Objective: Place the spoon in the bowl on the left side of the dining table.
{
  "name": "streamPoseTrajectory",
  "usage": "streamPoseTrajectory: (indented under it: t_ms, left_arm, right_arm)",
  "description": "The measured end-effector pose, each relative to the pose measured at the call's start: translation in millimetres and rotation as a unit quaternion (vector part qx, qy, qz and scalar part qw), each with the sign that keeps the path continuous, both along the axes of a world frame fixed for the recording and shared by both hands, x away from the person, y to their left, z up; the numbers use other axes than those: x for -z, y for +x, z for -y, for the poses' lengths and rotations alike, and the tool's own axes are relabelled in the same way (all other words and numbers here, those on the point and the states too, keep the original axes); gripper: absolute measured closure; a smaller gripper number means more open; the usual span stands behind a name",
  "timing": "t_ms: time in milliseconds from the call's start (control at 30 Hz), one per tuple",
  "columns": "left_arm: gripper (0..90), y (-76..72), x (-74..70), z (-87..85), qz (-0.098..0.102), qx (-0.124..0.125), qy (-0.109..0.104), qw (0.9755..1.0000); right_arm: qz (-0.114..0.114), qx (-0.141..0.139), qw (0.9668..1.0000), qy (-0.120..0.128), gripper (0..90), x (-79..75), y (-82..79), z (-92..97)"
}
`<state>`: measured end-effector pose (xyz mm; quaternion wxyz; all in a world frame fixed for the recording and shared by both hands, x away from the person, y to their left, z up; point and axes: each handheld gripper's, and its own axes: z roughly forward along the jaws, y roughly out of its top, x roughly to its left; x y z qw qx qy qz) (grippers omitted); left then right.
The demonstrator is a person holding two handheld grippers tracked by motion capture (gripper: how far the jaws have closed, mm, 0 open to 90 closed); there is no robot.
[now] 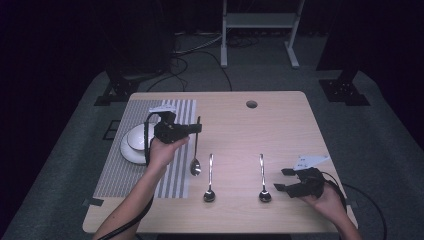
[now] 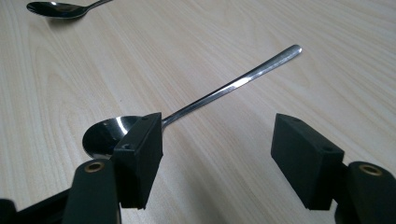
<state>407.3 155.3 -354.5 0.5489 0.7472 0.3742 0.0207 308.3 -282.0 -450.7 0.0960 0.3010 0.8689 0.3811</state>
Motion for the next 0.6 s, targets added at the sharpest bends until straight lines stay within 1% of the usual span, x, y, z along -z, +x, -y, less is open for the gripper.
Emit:
streamPoseTrajectory:
  t_ms: [33, 133, 167, 233, 267, 333, 400, 433, 467, 500, 567, 600]
  left_arm:
    - [89.1, 0.3, -0.8, -2.3, 0.000, -0.004, -0.001, 1.0000]
    - [89.0, 2.0, -2.3, -7.4, 0.002, -0.006, -0.002, 1.0000]
    - [89.1, 3.9, -3.7, -12.2, 0.003, -0.013, -0.001, 0.9999]
    - [89.0, 4.8, -4.2, -14.9, 0.003, -0.017, -0.002, 0.9999]
    - [89.1, 6.8, -5.3, -20.7, 0.002, -0.024, -0.003, 0.9997]
    - [89.1, 8.6, -6.2, -26.0, 0.002, -0.032, -0.005, 0.9995]
    - [89.1, 9.8, -7.6, -31.5, 0.002, -0.038, -0.004, 0.9993]
    - [89.0, 9.8, -7.6, -31.5, 0.002, -0.038, -0.004, 0.9993]
    - [89.1, 11.1, -8.8, -36.7, 0.002, -0.045, -0.003, 0.9990]
    - [89.0, 11.1, -8.8, -36.7, 0.002, -0.045, -0.003, 0.9990]
    - [89.1, 12.6, -11.0, -44.8, 0.004, -0.055, -0.001, 0.9985]
    - [89.1, 12.6, -11.0, -44.8, 0.004, -0.055, -0.001, 0.9985]
  right_arm:
    - [0.000, 0.000, 1.0000, 0.000, 32.5, 0.1, 0.1, 0.3]
    - [0.001, 0.001, 1.0000, 0.001, 32.4, -0.1, 0.0, 0.9]
    - [0.002, 0.002, 1.0000, 0.002, 32.4, -0.7, -0.1, 1.6]
    - [0.003, 0.004, 1.0000, 0.003, 32.4, -1.4, -0.4, 2.3]
    - [0.004, 0.004, 1.0000, 0.003, 32.4, -1.6, -0.4, 3.0]
    - [0.003, 0.006, 1.0000, 0.005, 32.2, -1.7, -0.7, 4.0]
    - [0.004, 0.007, 1.0000, 0.005, 32.2, -2.1, -0.8, 4.9]
    - [0.004, 0.008, 0.9999, 0.006, 32.2, -2.4, -0.8, 5.1]
    - [0.005, 0.008, 0.9999, 0.007, 32.1, -2.7, -0.8, 5.3]
    - [0.005, 0.009, 0.9999, 0.008, 32.0, -2.9, -0.9, 5.3]
    - [0.004, 0.009, 0.9999, 0.008, 31.9, -3.2, -1.1, 5.4]
    - [0.004, 0.009, 0.9999, 0.008, 31.9, -3.2, -1.1, 5.4]
